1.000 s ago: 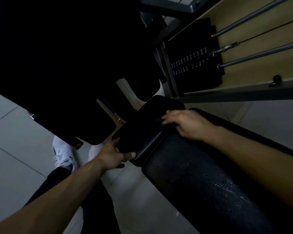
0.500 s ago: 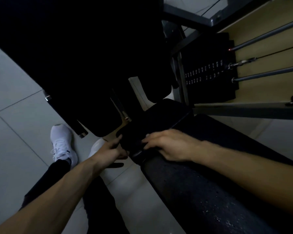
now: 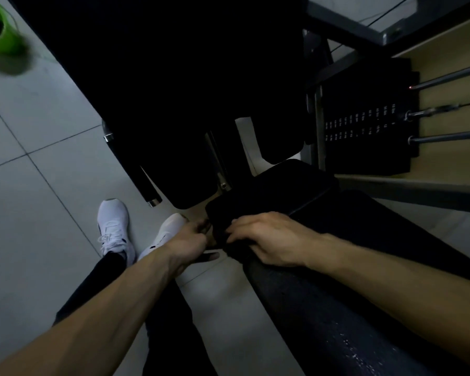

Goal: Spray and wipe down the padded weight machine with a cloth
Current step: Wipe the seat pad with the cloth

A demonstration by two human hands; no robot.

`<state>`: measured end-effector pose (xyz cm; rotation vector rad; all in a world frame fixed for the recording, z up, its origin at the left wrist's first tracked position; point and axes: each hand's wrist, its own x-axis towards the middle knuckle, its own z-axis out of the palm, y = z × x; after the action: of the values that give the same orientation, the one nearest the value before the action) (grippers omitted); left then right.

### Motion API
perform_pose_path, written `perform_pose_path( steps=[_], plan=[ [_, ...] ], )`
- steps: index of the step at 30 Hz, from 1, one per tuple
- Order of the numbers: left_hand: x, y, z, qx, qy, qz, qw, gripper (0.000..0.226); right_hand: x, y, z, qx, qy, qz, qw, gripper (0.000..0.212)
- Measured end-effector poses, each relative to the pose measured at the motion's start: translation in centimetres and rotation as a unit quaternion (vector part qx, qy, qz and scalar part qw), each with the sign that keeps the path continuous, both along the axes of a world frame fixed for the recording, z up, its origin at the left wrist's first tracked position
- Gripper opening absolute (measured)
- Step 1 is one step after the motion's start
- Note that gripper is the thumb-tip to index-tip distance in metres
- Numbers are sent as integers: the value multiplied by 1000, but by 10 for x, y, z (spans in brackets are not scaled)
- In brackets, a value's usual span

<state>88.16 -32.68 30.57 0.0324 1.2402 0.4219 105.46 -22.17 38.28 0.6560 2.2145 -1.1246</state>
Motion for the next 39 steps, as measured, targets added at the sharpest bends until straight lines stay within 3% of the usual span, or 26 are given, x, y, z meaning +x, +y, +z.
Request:
perform_pose_path(
  steps=[6, 13, 15, 19, 26, 31, 35, 39],
  plan=[
    [-4, 0, 0, -22, -15, 9, 1000, 44, 29, 46, -9, 133, -120, -66, 981, 43],
    [-2, 3, -3, -78, -6, 45, 996, 27, -42, 7, -47, 53, -82, -6, 995, 40],
    [-3, 3, -4, -63, -13, 28, 998, 17, -32, 26, -56, 70, -119, -15, 990, 44],
    [-2, 2, -8, -39, -17, 10, 999, 24, -7, 60, -75, 143, -184, -54, 971, 39],
    [-2, -1, -6, -27, -13, 16, 999, 30, -62, 23, -106, 69, -144, -14, 987, 41],
    [-2, -3, -9, -28, -8, 13, 999, 28, -48, 44, -101, 129, -195, -32, 972, 43],
    [1, -5, -9, -46, -12, 24, 999, 24, -78, 5, -96, 75, -133, 3, 988, 40],
    [4, -8, -9, -58, -33, 54, 996, 16, -72, 13, -110, 94, -139, -24, 986, 44]
  ],
)
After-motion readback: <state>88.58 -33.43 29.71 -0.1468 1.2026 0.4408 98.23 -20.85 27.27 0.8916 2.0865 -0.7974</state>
